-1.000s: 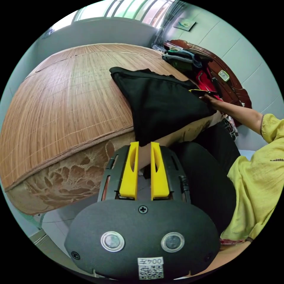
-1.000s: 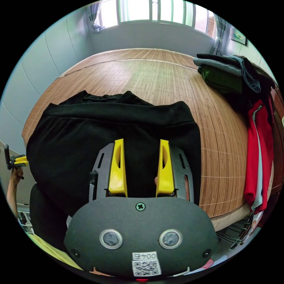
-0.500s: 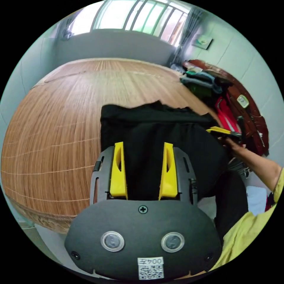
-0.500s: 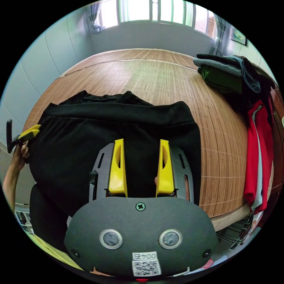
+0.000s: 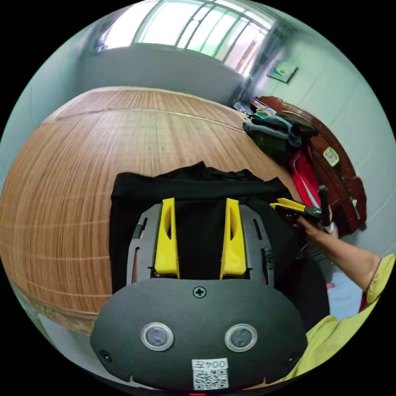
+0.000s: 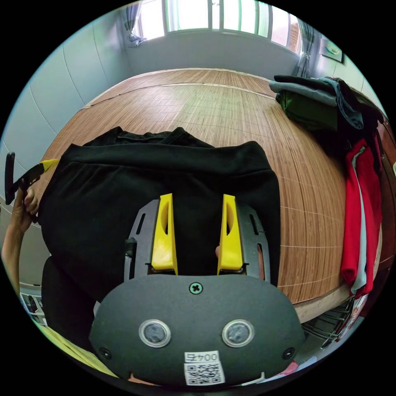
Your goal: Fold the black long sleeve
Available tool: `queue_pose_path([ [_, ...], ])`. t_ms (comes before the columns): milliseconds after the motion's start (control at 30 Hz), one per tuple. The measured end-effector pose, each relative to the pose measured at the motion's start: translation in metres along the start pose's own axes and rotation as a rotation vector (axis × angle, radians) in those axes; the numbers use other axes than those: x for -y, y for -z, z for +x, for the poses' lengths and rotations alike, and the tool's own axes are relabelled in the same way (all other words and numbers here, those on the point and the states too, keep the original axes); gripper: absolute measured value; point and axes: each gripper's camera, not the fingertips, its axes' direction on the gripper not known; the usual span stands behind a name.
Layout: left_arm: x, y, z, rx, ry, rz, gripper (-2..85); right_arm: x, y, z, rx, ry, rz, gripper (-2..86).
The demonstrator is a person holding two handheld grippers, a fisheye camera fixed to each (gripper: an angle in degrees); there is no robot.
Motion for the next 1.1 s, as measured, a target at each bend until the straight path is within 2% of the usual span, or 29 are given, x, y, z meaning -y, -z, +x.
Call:
queue_pose_path([
  [100,0.004,-0.058,0.028,0.096,-0.102,-0.181,16.6,0.004,0.003,0.003,0.004,-0.001,0.002,16.7],
  [167,-0.015,-0.072,0.044,0.245,-0.12,-0.119,15.2,0.007,0.006,0.006,0.005,-0.002,0.001,16.7],
  [233,-0.016,-0.081,0.054,0.278,-0.154,-0.135,14.6,0.011,0.008,0.007,0.001,0.001,-0.001,16.7],
  [367,-0.018,-0.087,0.045,0.217,-0.096,-0.131,13.9,0.016,0.017,0.015,0.014,-0.002,0.006,16.6],
  [500,-0.021,-0.095,0.054,0.249,-0.115,-0.126,13.7,0.022,0.026,0.027,0.047,-0.005,-0.001,15.6],
  [600,-0.023,-0.1,0.055,0.24,-0.109,-0.123,13.7,0.035,0.045,0.051,0.076,0.031,-0.028,11.4],
  [700,-0.024,-0.104,0.055,0.234,-0.107,-0.121,13.6,0.042,0.082,0.107,0.139,-0.026,0.085,10.7],
  [867,-0.025,-0.112,0.056,0.231,-0.103,-0.121,13.6,0.066,0.08,0.222,0.482,-0.267,0.063,10.7],
  [1100,-0.026,-0.119,0.056,0.229,-0.102,-0.12,13.6,0.09,0.035,0.245,0.633,-0.355,-0.101,8.6],
])
